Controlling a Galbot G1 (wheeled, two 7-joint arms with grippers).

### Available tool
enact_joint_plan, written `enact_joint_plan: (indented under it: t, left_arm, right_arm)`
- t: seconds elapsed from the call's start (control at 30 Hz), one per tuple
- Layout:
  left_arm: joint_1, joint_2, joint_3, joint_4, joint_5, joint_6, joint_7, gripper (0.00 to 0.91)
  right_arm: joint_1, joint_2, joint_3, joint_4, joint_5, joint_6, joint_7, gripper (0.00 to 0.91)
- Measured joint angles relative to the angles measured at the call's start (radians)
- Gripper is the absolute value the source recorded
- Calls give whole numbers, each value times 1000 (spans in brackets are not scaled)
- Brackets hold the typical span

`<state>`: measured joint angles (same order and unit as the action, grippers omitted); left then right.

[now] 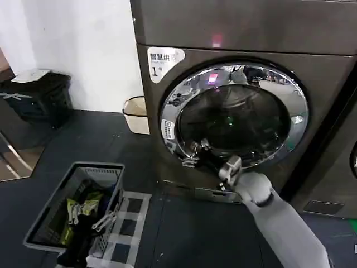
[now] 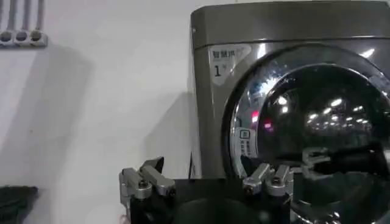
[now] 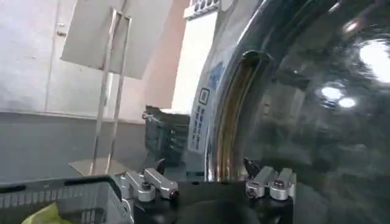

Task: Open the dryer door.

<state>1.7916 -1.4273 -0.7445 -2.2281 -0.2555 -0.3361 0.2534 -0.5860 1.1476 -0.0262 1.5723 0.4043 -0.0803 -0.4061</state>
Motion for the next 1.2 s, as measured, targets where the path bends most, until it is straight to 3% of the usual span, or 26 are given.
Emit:
enact_joint_plan:
  t: [0.3, 0.53, 0.87, 1.2]
  left_arm:
    - [1, -8, -5, 2, 23, 5, -20, 907]
    - [-10, -10, -6, 2, 25, 31, -56, 907]
    - [-48, 23, -46, -6, 1, 226, -61, 907]
    - [-133, 111, -85, 10, -124, 279, -72, 907]
  right_arm:
    - [57, 34, -33, -48, 2, 2, -31, 907]
    - [83, 26, -34, -61, 50, -1, -81, 907]
    - [64, -20, -24, -18, 78, -1, -236, 907]
    - [-35, -105, 42, 85, 185, -22, -436, 907]
